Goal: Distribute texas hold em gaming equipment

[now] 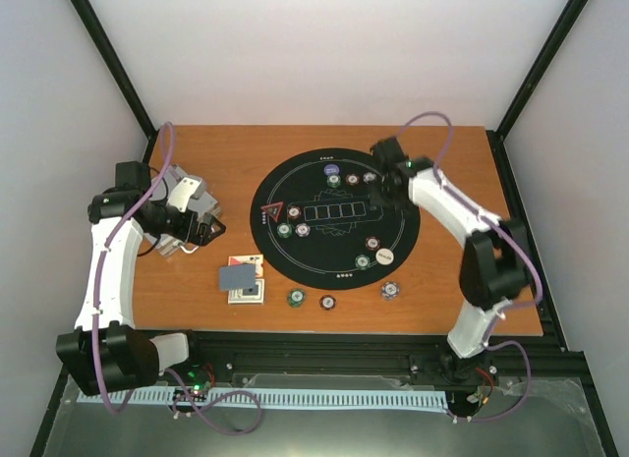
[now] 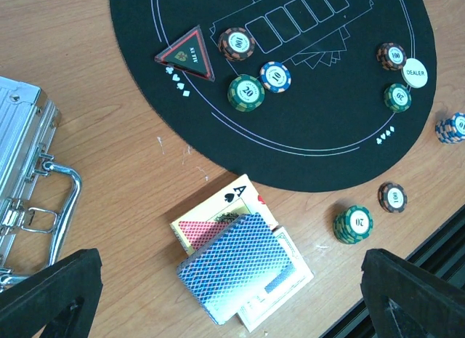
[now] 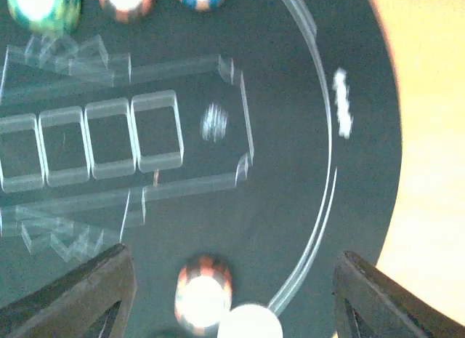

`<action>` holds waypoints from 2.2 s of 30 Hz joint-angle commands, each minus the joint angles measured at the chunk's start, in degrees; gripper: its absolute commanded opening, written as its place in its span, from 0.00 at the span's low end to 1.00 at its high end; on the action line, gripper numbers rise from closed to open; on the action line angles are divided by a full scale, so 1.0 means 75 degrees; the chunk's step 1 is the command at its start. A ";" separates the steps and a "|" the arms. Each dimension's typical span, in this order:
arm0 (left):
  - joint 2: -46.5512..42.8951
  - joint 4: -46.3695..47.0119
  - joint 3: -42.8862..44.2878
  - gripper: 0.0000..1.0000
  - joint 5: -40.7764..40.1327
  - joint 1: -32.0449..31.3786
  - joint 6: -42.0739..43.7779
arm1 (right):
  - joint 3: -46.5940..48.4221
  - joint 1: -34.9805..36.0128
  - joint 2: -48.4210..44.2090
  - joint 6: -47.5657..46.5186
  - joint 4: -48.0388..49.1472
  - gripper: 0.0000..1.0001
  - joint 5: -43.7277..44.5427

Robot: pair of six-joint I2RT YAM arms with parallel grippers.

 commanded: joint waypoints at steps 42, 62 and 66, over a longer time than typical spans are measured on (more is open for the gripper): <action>-0.0488 -0.0087 0.0027 1.00 0.0213 0.0047 0.0034 | -0.6794 0.2331 -0.3632 0.2395 0.1431 0.53 -0.0034; -0.0487 -0.0089 0.0003 1.00 0.0251 0.0058 0.0067 | -0.6210 0.2331 -0.4078 0.2276 0.0588 0.37 0.0221; -0.0464 -0.0079 -0.0006 1.00 0.0270 0.0048 0.0069 | -0.5828 0.2331 -0.4184 0.2187 0.0336 0.37 0.0240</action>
